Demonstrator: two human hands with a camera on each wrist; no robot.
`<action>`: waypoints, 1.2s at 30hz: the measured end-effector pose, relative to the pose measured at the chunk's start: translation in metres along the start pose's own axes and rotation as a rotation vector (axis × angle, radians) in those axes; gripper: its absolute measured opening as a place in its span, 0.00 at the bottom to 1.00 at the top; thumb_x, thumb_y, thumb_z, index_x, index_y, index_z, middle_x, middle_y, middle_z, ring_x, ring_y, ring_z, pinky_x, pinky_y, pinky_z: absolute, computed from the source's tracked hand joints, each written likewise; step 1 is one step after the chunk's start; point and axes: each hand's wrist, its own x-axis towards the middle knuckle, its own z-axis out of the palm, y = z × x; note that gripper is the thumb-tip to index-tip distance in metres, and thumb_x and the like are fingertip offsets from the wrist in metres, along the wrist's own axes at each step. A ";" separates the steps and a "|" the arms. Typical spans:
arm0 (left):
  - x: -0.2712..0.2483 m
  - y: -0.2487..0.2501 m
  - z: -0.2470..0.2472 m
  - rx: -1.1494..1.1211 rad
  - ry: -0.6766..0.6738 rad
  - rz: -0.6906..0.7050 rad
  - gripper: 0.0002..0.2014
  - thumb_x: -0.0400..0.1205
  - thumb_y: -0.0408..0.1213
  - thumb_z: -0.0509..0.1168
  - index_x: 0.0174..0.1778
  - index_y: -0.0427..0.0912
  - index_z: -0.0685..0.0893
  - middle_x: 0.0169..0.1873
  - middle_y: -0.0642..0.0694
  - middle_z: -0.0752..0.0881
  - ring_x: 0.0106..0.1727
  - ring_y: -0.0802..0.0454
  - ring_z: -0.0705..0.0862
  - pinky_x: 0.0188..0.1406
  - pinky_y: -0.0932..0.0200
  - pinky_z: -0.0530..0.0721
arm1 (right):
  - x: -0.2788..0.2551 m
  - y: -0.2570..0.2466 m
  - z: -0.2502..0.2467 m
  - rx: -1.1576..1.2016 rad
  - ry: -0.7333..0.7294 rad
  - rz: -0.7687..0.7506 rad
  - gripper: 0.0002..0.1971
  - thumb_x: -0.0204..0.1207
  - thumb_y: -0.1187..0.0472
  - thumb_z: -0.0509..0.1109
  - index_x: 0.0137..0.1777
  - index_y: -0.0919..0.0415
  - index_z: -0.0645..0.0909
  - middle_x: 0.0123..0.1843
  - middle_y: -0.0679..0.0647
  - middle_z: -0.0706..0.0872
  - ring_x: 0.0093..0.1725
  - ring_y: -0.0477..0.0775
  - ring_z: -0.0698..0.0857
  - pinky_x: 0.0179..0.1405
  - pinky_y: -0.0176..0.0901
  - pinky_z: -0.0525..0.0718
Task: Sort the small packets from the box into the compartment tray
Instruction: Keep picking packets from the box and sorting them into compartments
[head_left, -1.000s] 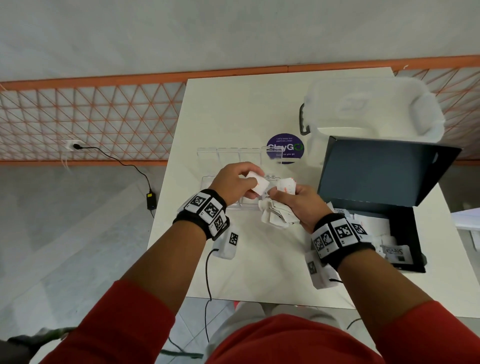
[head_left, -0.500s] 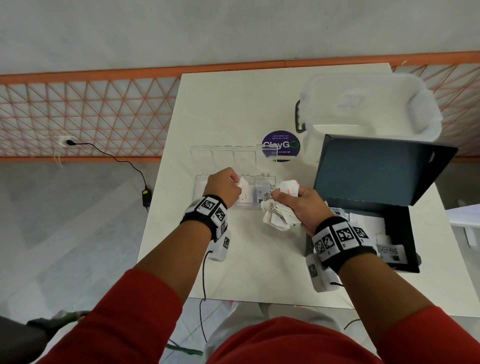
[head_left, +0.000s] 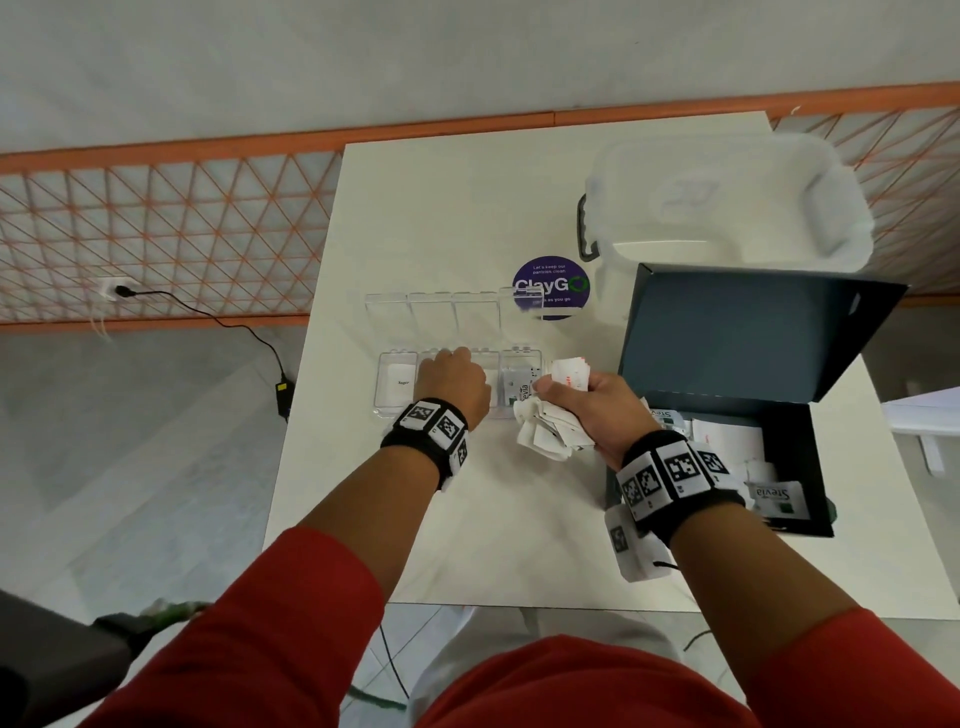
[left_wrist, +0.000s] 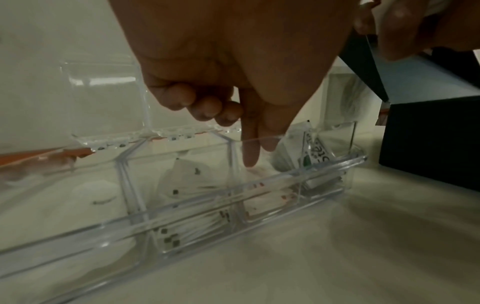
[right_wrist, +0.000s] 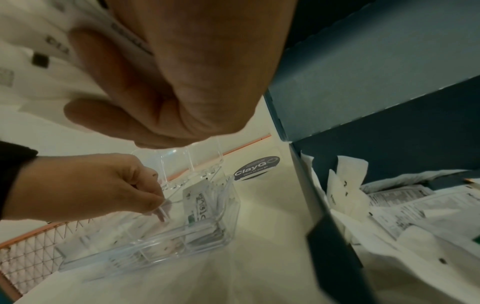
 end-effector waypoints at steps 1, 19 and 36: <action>-0.001 0.001 -0.001 0.008 0.001 0.007 0.18 0.86 0.46 0.53 0.58 0.42 0.86 0.58 0.43 0.79 0.60 0.43 0.77 0.56 0.49 0.74 | 0.000 0.000 0.000 0.001 0.001 0.001 0.08 0.75 0.60 0.79 0.46 0.64 0.88 0.38 0.55 0.92 0.35 0.51 0.90 0.32 0.41 0.87; -0.021 -0.015 -0.056 -1.156 -0.025 0.126 0.07 0.72 0.36 0.78 0.42 0.47 0.88 0.34 0.50 0.87 0.37 0.57 0.84 0.46 0.59 0.83 | -0.013 -0.010 0.028 -0.111 -0.101 -0.028 0.04 0.76 0.61 0.79 0.44 0.61 0.88 0.41 0.59 0.92 0.38 0.55 0.89 0.43 0.50 0.87; -0.009 -0.048 -0.060 -1.247 0.120 0.066 0.07 0.77 0.31 0.73 0.48 0.46 0.90 0.39 0.55 0.89 0.37 0.70 0.85 0.41 0.77 0.80 | -0.018 0.000 0.027 -0.007 -0.073 -0.010 0.07 0.77 0.61 0.77 0.49 0.65 0.89 0.45 0.62 0.93 0.40 0.58 0.91 0.34 0.44 0.87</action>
